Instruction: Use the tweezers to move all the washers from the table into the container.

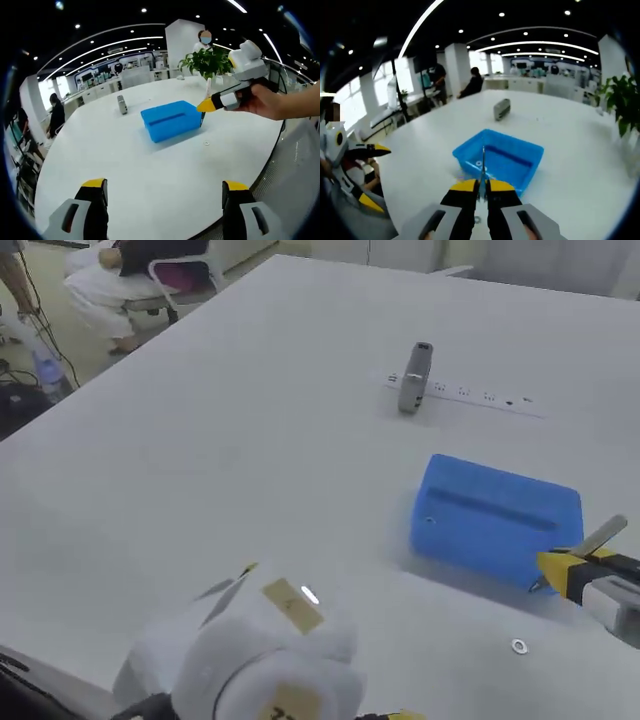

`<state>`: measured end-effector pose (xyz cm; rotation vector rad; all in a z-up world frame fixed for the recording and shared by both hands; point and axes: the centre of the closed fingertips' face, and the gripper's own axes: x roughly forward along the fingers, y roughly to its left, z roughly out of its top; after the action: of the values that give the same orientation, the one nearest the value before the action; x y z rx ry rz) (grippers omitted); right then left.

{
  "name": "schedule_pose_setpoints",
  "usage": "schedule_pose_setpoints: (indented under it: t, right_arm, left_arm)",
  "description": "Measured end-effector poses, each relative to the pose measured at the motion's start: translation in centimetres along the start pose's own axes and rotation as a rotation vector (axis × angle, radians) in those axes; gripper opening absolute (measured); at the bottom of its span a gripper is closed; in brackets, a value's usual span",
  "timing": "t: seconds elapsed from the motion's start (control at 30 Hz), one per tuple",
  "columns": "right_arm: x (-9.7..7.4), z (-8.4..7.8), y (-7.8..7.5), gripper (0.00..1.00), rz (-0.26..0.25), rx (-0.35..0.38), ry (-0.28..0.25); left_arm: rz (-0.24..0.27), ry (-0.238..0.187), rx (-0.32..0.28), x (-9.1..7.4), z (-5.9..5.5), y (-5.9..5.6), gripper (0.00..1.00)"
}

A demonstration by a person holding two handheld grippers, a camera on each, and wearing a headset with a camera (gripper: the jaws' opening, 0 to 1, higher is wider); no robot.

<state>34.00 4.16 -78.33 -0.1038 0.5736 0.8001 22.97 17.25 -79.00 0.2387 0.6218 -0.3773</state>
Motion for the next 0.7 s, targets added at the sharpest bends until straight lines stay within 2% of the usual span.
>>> schedule_pose_setpoints:
  t: [0.2,0.33,0.53,0.7]
  right_arm:
    - [0.2,-2.4,0.4,0.04,-0.001,-0.002,0.052]
    - [0.5,-3.3,0.5,0.04,0.003,0.002,0.070]
    - [0.6,-3.9,0.6,0.04,0.006,-0.030,0.095]
    - [0.8,-3.9,0.2,0.04,0.002,-0.038,0.086]
  left_arm:
    - [-0.007,0.017,0.005,0.2,-0.3,-0.1,0.97]
    - [-0.009,0.020,0.008,0.2,-0.3,-0.2,0.97]
    - [-0.004,0.019,0.001,0.2,-0.3,-0.2,0.97]
    - [-0.002,0.021,0.003,0.2,-0.3,-0.2,0.97]
